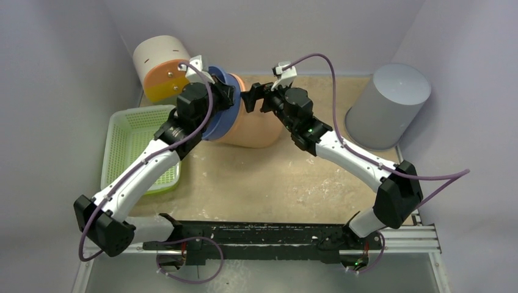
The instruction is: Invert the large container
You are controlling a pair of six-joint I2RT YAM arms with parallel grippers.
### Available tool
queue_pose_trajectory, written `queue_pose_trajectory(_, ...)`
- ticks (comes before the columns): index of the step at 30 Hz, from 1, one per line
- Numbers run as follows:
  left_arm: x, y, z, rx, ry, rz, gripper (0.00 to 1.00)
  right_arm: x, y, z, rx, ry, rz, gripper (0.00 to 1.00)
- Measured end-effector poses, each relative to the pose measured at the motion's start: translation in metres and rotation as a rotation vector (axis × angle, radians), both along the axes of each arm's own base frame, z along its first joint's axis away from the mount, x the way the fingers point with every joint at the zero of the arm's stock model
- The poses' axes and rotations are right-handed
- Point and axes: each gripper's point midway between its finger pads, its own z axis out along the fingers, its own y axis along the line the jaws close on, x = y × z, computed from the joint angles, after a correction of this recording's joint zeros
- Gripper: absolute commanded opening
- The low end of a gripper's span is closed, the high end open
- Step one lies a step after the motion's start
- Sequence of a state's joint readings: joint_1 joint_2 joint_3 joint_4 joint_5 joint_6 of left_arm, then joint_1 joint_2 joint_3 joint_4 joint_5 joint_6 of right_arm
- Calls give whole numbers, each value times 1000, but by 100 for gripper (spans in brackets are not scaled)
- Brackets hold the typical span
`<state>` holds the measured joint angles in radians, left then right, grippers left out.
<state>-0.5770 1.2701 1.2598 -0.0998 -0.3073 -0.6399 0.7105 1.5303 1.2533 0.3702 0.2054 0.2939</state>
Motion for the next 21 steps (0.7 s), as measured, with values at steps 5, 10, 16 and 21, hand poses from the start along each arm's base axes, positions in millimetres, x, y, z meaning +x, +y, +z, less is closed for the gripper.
queue_pose_trajectory(5, -20, 11, 11, 47, -18, -8, 0, 2, -2, 5, 17, -18, -18, 100)
queue_pose_trajectory(10, -27, 19, 28, 79, -42, -4, 0, 6, -8, 6, 20, -24, -59, 100)
queue_pose_trajectory(16, -32, 29, 79, 98, -121, 16, 0, 21, -35, 5, 4, -29, -179, 100)
queue_pose_trajectory(21, -39, 45, 139, 90, -232, 70, 0, 32, -67, -6, -56, -6, -290, 100)
